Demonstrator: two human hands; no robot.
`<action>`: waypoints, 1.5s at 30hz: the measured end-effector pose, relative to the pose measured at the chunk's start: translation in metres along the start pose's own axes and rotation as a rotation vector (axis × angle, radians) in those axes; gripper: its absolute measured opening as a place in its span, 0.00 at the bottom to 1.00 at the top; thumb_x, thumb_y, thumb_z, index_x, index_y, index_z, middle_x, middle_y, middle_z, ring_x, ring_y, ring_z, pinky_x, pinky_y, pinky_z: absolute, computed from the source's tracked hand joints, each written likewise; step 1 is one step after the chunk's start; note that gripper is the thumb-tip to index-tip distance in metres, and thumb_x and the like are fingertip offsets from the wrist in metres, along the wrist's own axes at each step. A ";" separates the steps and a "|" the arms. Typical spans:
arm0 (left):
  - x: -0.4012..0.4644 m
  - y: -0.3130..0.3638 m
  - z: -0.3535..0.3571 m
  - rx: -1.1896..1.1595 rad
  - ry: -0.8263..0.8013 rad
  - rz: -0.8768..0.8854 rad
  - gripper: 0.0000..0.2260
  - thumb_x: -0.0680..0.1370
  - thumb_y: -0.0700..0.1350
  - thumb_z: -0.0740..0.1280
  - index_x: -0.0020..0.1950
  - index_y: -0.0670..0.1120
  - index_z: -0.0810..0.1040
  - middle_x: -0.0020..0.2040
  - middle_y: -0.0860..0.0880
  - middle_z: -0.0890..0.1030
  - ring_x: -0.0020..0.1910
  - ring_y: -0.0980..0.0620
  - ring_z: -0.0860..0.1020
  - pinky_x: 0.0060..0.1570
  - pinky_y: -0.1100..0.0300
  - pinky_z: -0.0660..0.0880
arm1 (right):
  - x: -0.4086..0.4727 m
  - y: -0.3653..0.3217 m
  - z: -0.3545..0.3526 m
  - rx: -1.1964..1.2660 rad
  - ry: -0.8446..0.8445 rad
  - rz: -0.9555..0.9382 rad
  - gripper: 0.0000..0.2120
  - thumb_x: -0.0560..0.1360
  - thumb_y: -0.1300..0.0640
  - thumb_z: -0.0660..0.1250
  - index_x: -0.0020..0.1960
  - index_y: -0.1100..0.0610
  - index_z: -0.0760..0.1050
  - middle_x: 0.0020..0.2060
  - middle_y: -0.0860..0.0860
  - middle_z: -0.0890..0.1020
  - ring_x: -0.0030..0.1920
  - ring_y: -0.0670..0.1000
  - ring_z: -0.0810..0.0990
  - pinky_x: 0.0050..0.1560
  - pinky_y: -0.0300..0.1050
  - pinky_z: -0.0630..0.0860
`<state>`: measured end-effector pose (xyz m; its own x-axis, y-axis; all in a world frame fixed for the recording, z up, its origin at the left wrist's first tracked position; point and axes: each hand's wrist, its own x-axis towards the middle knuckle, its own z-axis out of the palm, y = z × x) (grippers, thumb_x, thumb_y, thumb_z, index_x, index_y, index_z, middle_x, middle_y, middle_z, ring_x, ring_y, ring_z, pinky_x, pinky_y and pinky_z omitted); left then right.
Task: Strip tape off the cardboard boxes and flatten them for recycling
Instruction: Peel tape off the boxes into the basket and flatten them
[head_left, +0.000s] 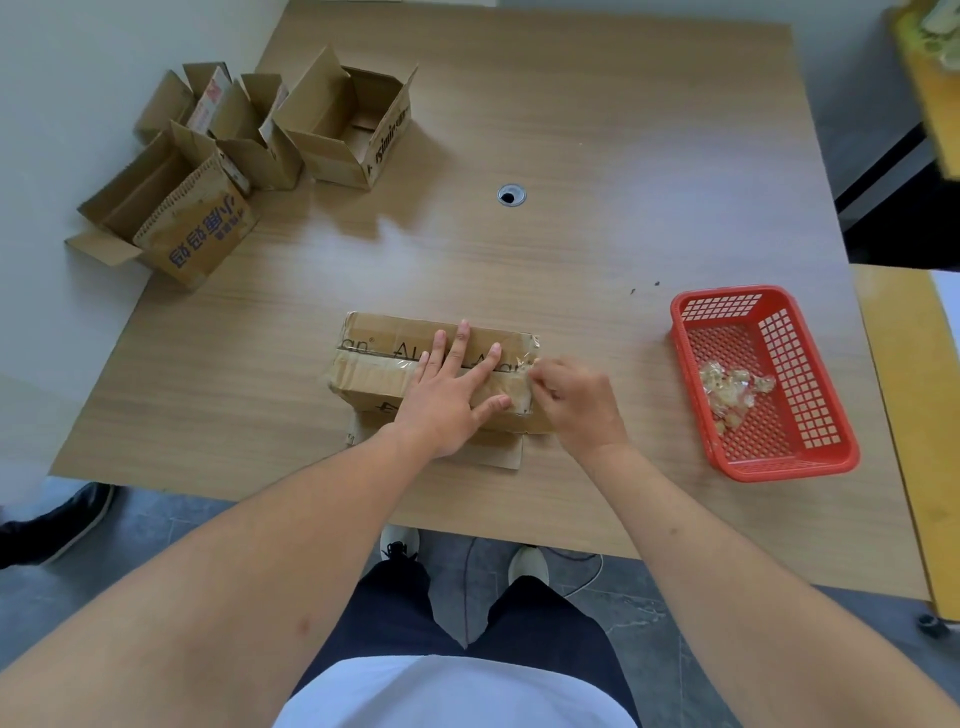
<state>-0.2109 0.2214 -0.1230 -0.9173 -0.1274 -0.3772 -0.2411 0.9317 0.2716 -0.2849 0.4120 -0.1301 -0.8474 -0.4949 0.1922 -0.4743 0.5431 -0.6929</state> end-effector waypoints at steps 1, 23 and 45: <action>0.000 0.000 0.000 0.000 0.000 -0.002 0.33 0.79 0.72 0.48 0.81 0.66 0.42 0.79 0.53 0.28 0.79 0.46 0.31 0.79 0.47 0.39 | -0.001 0.002 -0.003 -0.024 -0.055 -0.052 0.03 0.75 0.64 0.73 0.46 0.60 0.85 0.46 0.55 0.86 0.44 0.57 0.85 0.45 0.54 0.82; 0.006 0.038 -0.041 -0.108 -0.133 -0.193 0.35 0.79 0.58 0.70 0.81 0.61 0.57 0.83 0.49 0.39 0.82 0.38 0.43 0.77 0.36 0.50 | 0.032 -0.029 -0.009 -0.179 -0.240 0.284 0.04 0.73 0.59 0.72 0.44 0.54 0.86 0.40 0.51 0.86 0.45 0.55 0.83 0.47 0.50 0.79; 0.005 0.038 -0.040 -0.089 -0.134 -0.171 0.35 0.79 0.58 0.69 0.82 0.60 0.56 0.83 0.48 0.38 0.81 0.37 0.42 0.77 0.35 0.51 | 0.031 -0.014 -0.017 -0.050 -0.186 0.256 0.15 0.73 0.57 0.79 0.59 0.53 0.85 0.38 0.46 0.84 0.41 0.48 0.80 0.54 0.45 0.78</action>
<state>-0.2379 0.2426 -0.0788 -0.8121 -0.2291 -0.5367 -0.4218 0.8661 0.2684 -0.3086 0.4010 -0.1025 -0.8846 -0.4513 -0.1175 -0.2665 0.6960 -0.6667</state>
